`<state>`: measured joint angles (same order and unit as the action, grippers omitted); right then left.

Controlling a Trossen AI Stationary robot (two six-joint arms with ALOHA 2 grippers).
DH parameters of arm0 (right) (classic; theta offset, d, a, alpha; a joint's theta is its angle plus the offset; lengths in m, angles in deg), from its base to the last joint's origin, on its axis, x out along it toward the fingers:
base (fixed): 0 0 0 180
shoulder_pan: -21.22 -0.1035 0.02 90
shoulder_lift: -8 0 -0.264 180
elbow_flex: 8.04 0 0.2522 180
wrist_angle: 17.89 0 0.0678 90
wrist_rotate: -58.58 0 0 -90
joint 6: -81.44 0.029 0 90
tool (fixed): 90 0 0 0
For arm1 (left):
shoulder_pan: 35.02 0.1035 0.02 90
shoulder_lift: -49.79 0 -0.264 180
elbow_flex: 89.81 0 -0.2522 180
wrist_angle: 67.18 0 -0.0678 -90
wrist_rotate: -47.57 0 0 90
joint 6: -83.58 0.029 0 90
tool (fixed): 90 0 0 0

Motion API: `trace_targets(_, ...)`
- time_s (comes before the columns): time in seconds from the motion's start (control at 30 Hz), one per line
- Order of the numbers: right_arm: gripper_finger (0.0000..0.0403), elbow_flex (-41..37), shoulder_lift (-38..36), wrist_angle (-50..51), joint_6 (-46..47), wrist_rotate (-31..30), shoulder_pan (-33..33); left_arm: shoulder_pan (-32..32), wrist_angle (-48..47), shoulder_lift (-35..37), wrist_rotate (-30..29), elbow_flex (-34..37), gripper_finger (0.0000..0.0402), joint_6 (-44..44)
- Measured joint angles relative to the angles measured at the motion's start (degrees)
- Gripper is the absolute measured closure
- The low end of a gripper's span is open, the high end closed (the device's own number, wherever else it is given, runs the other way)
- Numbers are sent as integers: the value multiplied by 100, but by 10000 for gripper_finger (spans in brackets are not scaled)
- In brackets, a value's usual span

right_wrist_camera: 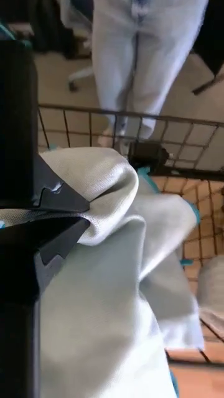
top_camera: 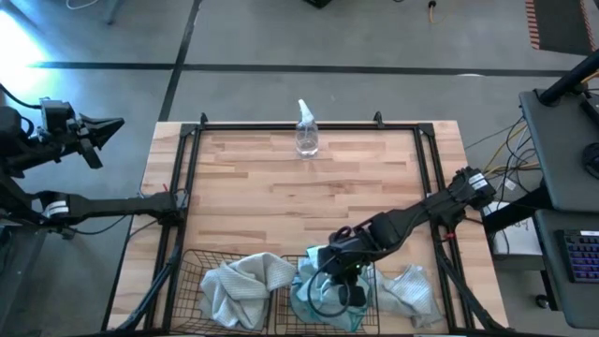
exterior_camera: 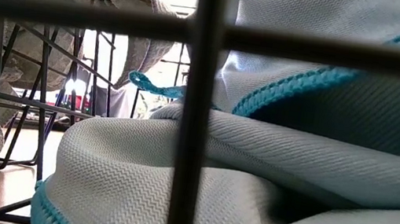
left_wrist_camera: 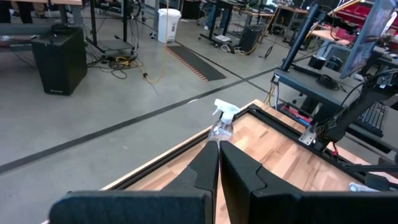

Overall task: Sort microfiber towel by color & place in baskets
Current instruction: Put the blue microfiber towel into the right black wire basket, then put the gray microfiber towel into the left black wire basket

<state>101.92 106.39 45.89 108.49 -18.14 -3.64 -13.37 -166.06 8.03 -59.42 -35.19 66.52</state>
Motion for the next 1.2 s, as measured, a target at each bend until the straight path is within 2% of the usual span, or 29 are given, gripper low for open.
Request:
trace_targets(0.1, 390, 0, 0, 14, -17, -42, 34, 0, 0, 0, -1, 0, 402, -2)
trace_targets(0.23, 375, -2, 0, 22, 41, 552, 226, 0, 1, 0, -3, 0, 402, -60)
trace_targets(0.53, 269, -1, 0, 20, 158, 671, 306, 0, 0, 0, -1, 0, 402, -105)
trace_targets(0.6, 250, 1, 0, 22, 330, 889, 275, 0, 2, 0, -1, 0, 402, -105)
trace_targets(0.67, 237, 0, 0, 24, 692, 1362, 270, 0, 1, 0, -1, 0, 402, -105)
trace_targets(0.83, 231, 1, -8, 253, 1395, 2014, 95, 0, 1, 0, -1, 0, 402, -105)
trace_targets(1.2, 253, 1, -36, 376, 1866, 2124, -222, 0, 0, 0, -1, 0, 402, -58)
